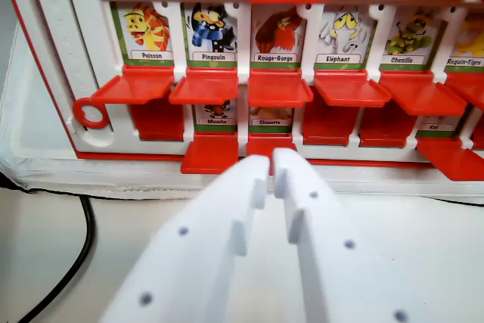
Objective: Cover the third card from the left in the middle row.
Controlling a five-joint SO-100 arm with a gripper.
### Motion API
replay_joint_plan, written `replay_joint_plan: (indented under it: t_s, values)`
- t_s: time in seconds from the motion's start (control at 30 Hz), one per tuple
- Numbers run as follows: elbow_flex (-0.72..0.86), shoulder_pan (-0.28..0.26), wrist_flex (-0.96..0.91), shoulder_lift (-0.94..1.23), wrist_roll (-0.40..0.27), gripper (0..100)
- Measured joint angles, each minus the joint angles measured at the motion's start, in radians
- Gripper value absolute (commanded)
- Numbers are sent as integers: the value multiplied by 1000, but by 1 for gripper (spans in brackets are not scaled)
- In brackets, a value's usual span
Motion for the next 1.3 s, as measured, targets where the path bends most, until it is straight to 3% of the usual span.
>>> replay_joint_plan:
  t_s: [0.43,1.3]
  values:
    - [-2,21,-143,-261,-6,0]
    - [-258,26,-178,-508,15,0]
